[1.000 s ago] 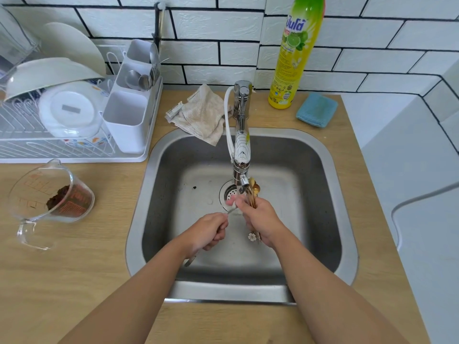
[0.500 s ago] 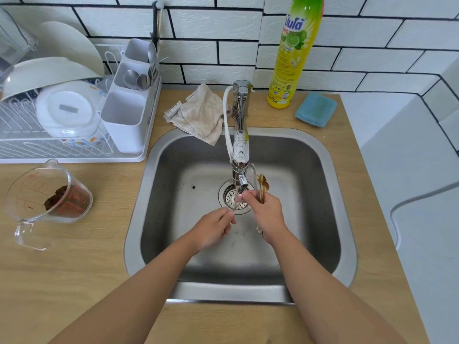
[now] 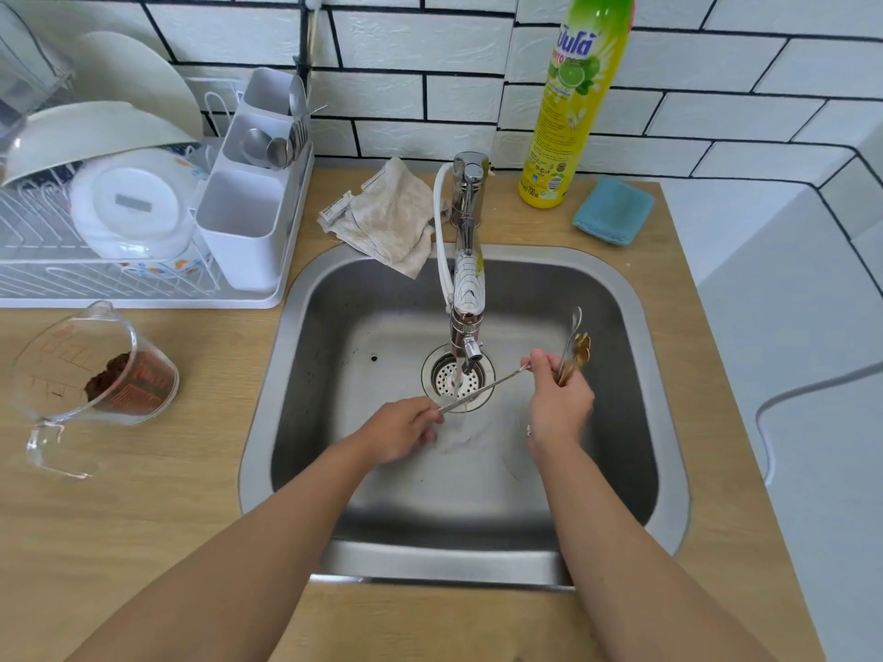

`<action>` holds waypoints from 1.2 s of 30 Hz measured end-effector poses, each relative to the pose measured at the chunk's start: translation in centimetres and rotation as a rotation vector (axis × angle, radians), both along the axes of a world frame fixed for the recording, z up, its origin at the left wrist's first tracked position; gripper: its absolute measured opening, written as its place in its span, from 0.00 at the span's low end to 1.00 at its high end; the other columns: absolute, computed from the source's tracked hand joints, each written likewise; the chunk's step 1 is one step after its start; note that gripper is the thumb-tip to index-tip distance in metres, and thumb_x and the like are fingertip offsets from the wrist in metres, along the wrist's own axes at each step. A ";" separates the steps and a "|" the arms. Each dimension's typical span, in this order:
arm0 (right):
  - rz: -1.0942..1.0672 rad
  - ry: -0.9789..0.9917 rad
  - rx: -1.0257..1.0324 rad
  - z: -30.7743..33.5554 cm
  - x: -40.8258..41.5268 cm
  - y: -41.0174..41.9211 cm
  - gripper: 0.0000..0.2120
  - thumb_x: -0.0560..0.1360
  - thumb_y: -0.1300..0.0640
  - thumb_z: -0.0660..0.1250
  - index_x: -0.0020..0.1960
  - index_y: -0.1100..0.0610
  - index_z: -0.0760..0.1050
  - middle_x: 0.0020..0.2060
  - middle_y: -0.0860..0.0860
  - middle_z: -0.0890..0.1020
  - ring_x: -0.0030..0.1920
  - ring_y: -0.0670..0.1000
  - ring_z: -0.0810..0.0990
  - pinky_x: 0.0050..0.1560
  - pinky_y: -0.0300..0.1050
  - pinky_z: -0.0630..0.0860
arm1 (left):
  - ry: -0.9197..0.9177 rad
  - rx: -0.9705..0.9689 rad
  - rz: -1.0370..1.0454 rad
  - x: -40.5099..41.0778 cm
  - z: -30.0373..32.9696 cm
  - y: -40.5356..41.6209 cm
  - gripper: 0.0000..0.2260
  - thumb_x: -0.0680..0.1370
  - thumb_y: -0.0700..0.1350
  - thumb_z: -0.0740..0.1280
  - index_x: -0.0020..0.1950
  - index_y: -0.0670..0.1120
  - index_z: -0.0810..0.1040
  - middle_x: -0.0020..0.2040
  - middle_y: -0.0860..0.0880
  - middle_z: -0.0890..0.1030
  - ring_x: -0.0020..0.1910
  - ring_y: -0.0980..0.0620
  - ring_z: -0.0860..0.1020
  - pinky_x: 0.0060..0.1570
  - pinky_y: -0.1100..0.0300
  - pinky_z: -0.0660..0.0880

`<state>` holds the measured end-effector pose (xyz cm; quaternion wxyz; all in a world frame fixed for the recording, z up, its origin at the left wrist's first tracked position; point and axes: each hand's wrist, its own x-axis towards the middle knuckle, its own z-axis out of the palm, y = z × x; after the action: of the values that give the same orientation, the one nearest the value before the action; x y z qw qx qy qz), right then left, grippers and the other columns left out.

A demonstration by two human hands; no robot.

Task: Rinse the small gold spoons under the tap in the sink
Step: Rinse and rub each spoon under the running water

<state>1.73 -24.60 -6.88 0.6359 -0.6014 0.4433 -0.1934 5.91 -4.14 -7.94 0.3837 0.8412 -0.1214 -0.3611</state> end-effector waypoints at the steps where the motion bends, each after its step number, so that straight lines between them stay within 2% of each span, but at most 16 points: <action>1: 0.016 -0.015 0.031 0.1 0.1 0.2 0.07 0.78 0.51 0.73 0.40 0.48 0.84 0.39 0.42 0.88 0.44 0.40 0.83 0.50 0.37 0.71 | 0.034 -0.033 0.022 -0.2 0.1 0.4 0.09 0.85 0.42 0.59 0.50 0.47 0.78 0.36 0.52 0.80 0.31 0.56 0.76 0.36 0.62 0.74; 3: 0.079 -0.040 0.132 0.4 0.0 0.7 0.10 0.79 0.51 0.72 0.38 0.46 0.85 0.39 0.48 0.88 0.36 0.43 0.79 0.43 0.39 0.70 | 0.061 -0.095 0.054 -0.4 0.6 0.4 0.08 0.84 0.38 0.61 0.50 0.44 0.78 0.37 0.49 0.81 0.30 0.56 0.77 0.34 0.63 0.75; 5: 0.173 -0.033 0.260 0.9 -0.2 1.1 0.12 0.80 0.50 0.71 0.38 0.46 0.85 0.30 0.50 0.78 0.26 0.46 0.65 0.31 0.41 0.63 | 0.101 -0.181 0.080 -0.7 1.3 -0.4 0.06 0.83 0.37 0.62 0.50 0.42 0.78 0.38 0.47 0.82 0.29 0.57 0.78 0.32 0.65 0.75; 7: 0.249 -0.038 0.350 1.4 -0.3 1.5 0.14 0.82 0.49 0.68 0.40 0.53 0.83 0.26 0.48 0.70 0.23 0.45 0.59 0.25 0.40 0.58 | 0.154 -0.243 0.064 -1.1 2.1 -1.4 0.05 0.83 0.37 0.63 0.50 0.42 0.78 0.40 0.46 0.83 0.29 0.56 0.78 0.31 0.65 0.75; 12: 0.400 -0.059 0.491 2.6 -0.3 2.1 0.17 0.86 0.47 0.59 0.43 0.55 0.74 0.32 0.47 0.79 0.24 0.43 0.61 0.24 0.37 0.60 | 0.075 -0.136 -0.057 -2.2 2.4 -2.1 0.07 0.82 0.47 0.65 0.46 0.48 0.77 0.43 0.49 0.85 0.37 0.55 0.80 0.40 0.63 0.76; 14: 0.451 -0.040 0.542 2.6 -0.4 2.2 0.17 0.86 0.47 0.58 0.44 0.55 0.71 0.34 0.48 0.79 0.25 0.44 0.62 0.24 0.37 0.62 | -0.082 -0.038 -0.019 -2.3 2.3 -2.0 0.10 0.82 0.54 0.63 0.48 0.50 0.77 0.44 0.52 0.82 0.41 0.54 0.79 0.42 0.61 0.73; 16: 0.525 -0.045 0.578 2.6 -0.5 2.5 0.17 0.86 0.46 0.58 0.45 0.55 0.70 0.35 0.49 0.80 0.26 0.45 0.64 0.25 0.37 0.64 | -0.089 -0.041 0.061 -2.3 2.6 -2.0 0.14 0.82 0.59 0.59 0.54 0.51 0.75 0.46 0.56 0.81 0.45 0.57 0.78 0.42 0.62 0.71; 19: 0.661 -0.039 0.554 2.2 -0.6 3.2 0.18 0.85 0.43 0.58 0.44 0.55 0.71 0.39 0.49 0.83 0.33 0.47 0.74 0.37 0.42 0.75 | 0.097 -0.158 0.089 -2.6 3.1 -2.5 0.20 0.81 0.63 0.57 0.67 0.53 0.69 0.59 0.63 0.80 0.60 0.60 0.77 0.56 0.63 0.73; 21: 0.705 -0.014 0.526 1.8 -0.8 3.5 0.20 0.81 0.39 0.60 0.44 0.55 0.74 0.42 0.48 0.84 0.43 0.48 0.82 0.51 0.45 0.80 | 0.108 -0.167 0.074 -2.8 2.9 -2.9 0.27 0.82 0.61 0.59 0.77 0.49 0.61 0.70 0.54 0.74 0.69 0.53 0.73 0.69 0.53 0.69; 22: 0.721 0.004 0.517 1.6 -0.8 3.6 0.22 0.79 0.37 0.61 0.46 0.57 0.76 0.42 0.48 0.85 0.46 0.47 0.83 0.52 0.44 0.81 | 0.111 -0.170 0.076 -3.0 2.8 -2.9 0.27 0.82 0.59 0.60 0.77 0.49 0.60 0.71 0.51 0.74 0.69 0.51 0.73 0.70 0.49 0.69; 25: 0.785 0.071 0.510 1.1 -0.9 3.8 0.22 0.81 0.35 0.60 0.49 0.53 0.80 0.43 0.44 0.85 0.48 0.45 0.85 0.49 0.43 0.83 | 0.215 -0.242 0.123 -3.2 2.8 -2.8 0.23 0.82 0.56 0.62 0.73 0.48 0.63 0.64 0.48 0.78 0.64 0.48 0.77 0.66 0.44 0.73; 28: 0.852 0.123 0.406 0.9 -0.9 3.8 0.18 0.82 0.35 0.56 0.52 0.46 0.77 0.57 0.41 0.82 0.63 0.48 0.79 0.66 0.49 0.77 | 0.304 -0.339 0.101 -3.0 3.3 -2.4 0.25 0.84 0.51 0.61 0.79 0.57 0.55 0.63 0.52 0.78 0.62 0.54 0.78 0.60 0.55 0.77; 30: 0.895 0.175 0.300 1.0 -1.0 3.9 0.22 0.83 0.35 0.55 0.61 0.50 0.75 0.59 0.45 0.80 0.62 0.46 0.78 0.60 0.44 0.75 | 0.252 -0.293 0.025 -2.9 3.6 -2.0 0.28 0.85 0.50 0.59 0.80 0.61 0.47 0.56 0.53 0.80 0.53 0.59 0.78 0.53 0.64 0.76; 32: 0.922 0.219 0.211 1.0 -1.0 4.2 0.23 0.84 0.35 0.53 0.65 0.50 0.73 0.62 0.47 0.78 0.64 0.46 0.77 0.59 0.42 0.73 | 0.236 -0.231 -0.008 -2.9 3.7 -1.5 0.27 0.85 0.51 0.57 0.77 0.64 0.45 0.50 0.55 0.80 0.45 0.59 0.77 0.41 0.65 0.76; 34: 0.967 0.252 0.070 0.8 -1.0 4.4 0.19 0.83 0.33 0.52 0.61 0.42 0.75 0.66 0.47 0.73 0.68 0.51 0.75 0.71 0.54 0.68 | 0.277 -0.247 -0.002 -2.9 3.8 -1.0 0.24 0.85 0.48 0.57 0.76 0.63 0.49 0.46 0.51 0.81 0.43 0.56 0.79 0.37 0.64 0.76; 36: 1.016 0.255 0.047 0.9 -1.2 4.6 0.16 0.82 0.32 0.53 0.57 0.37 0.75 0.67 0.46 0.71 0.69 0.53 0.74 0.75 0.59 0.64 | 0.309 -0.250 0.001 -2.9 4.0 -0.8 0.17 0.83 0.43 0.56 0.72 0.54 0.61 0.44 0.46 0.81 0.43 0.53 0.82 0.39 0.61 0.77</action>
<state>0.58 -20.03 -5.99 0.6039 -0.7449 0.1739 0.2240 3.01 -4.95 -3.94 0.4996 0.7216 -0.1045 -0.4678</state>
